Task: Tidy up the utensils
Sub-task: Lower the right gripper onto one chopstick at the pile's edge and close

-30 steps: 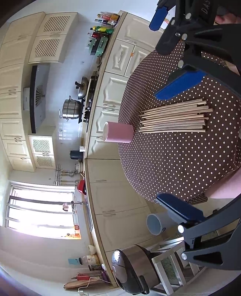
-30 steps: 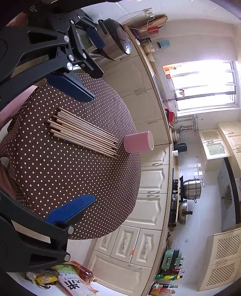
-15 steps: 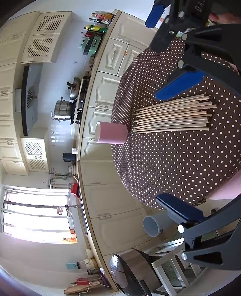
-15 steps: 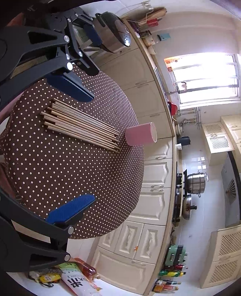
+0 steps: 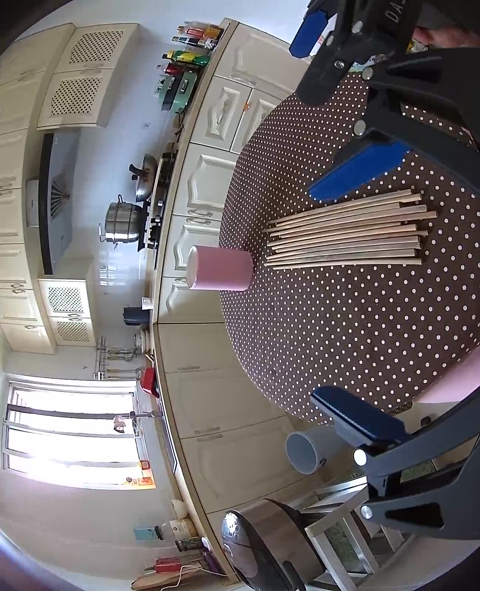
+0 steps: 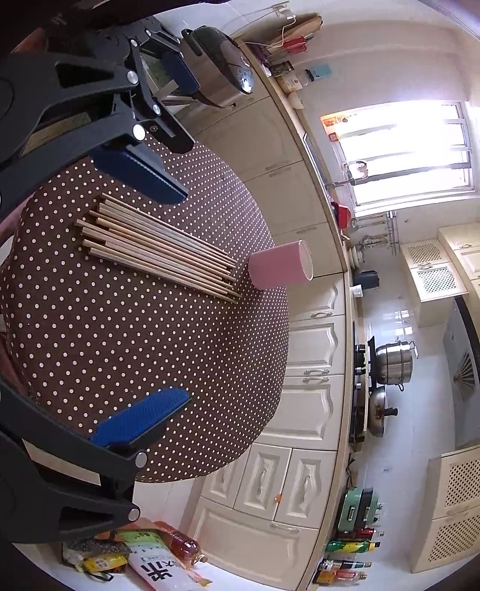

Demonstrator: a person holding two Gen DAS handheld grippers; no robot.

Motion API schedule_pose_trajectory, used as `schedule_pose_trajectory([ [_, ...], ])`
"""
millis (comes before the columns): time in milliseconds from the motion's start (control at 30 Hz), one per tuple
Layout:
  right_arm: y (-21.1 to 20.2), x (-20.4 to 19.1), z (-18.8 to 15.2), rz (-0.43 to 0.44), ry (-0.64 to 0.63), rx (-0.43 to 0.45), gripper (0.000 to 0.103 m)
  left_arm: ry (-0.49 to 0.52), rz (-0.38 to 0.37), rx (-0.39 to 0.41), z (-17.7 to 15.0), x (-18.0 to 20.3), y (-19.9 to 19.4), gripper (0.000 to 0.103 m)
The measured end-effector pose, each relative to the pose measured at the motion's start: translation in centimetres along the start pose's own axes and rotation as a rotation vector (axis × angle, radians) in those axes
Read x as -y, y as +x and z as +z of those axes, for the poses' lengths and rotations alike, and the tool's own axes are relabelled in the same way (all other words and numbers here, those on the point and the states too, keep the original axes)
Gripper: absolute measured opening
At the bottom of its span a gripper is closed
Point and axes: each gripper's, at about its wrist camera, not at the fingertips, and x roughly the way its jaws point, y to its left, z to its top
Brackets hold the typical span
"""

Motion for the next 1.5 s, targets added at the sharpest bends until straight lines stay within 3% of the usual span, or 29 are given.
schedule_pose_trajectory([
  [267, 1.8, 0.3, 0.3, 0.001, 0.028, -0.045, 0.097, -0.003, 0.005, -0.028, 0.3, -0.2, 1.5, 0.099],
  [467, 4.3, 0.6, 0.8, -0.064, 0.057, -0.106, 0.097, -0.002, -0.018, -0.096, 0.4, -0.7, 4.6, 0.099],
  [633, 7.3, 0.6, 1.3, -0.106, 0.05, -0.161, 0.097, 0.023, 0.015, -0.137, 0.5, -1.0, 7.3, 0.099],
  [1100, 16.4, 1.5, 0.7, -0.143, 0.007, -0.345, 0.097, 0.006, 0.005, -0.317, 0.0, -2.0, 15.8, 0.099],
  [1500, 21.2, 0.8, 0.3, -0.174, -0.012, -0.426, 0.094, -0.014, -0.049, -0.418, -0.2, -2.8, 20.2, 0.099],
])
